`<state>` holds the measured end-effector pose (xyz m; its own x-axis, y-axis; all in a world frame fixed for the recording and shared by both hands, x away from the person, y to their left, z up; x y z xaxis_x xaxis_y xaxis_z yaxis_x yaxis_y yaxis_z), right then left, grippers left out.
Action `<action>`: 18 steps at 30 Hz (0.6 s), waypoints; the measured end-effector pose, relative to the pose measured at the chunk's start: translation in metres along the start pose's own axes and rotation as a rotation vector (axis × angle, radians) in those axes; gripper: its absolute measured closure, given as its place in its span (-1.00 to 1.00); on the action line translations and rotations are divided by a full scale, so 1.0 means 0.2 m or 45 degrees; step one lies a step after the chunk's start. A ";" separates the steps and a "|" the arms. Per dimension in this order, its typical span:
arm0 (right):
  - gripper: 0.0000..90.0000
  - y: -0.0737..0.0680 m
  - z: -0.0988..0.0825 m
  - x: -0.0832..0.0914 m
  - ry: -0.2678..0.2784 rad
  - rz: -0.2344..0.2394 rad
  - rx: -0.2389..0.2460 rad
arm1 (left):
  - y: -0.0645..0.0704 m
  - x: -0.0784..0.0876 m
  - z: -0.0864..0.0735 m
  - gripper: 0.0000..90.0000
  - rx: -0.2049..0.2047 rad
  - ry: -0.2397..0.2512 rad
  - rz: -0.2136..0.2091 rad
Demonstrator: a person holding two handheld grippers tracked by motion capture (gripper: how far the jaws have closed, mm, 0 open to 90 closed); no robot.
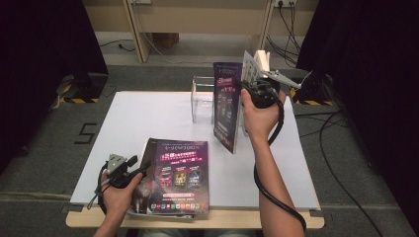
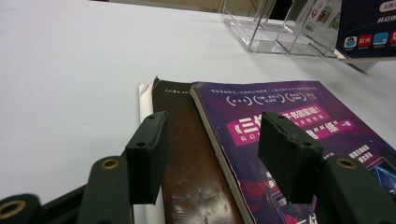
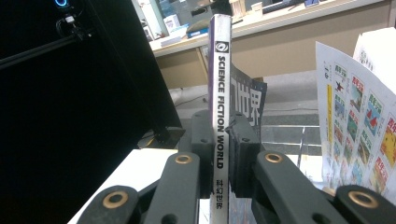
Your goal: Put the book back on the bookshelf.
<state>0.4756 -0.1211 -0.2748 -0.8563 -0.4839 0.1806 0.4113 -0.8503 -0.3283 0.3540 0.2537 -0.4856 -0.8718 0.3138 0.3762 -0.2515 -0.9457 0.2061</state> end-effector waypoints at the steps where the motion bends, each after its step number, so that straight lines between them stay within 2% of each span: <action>1: 0.86 0.00 0.00 0.00 -0.002 -0.002 0.002 | 0.00 0.00 0.00 -0.07 -0.001 -0.002 -0.001; 7: 0.86 0.02 0.02 -0.01 0.009 -0.018 -0.011 | 0.00 0.00 0.00 -0.07 0.003 -0.002 0.000; 18: 0.86 0.04 0.04 -0.03 0.012 -0.036 0.002 | 0.00 -0.01 -0.01 -0.07 -0.007 -0.010 -0.003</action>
<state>0.4860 -0.1258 -0.2716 -0.8706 -0.4574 0.1809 0.3871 -0.8641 -0.3218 0.3555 0.2526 -0.4874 -0.8680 0.3164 0.3827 -0.2556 -0.9455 0.2020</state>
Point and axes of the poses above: each handheld gripper's, and its own axes: x roughly backward along the jaws, z roughly out of its top, y roughly to its right, the point moved 2 cm from there along -x, roughly forward along the jaws, and after that the axes turned 2 degrees about y, right-handed, at the moved point
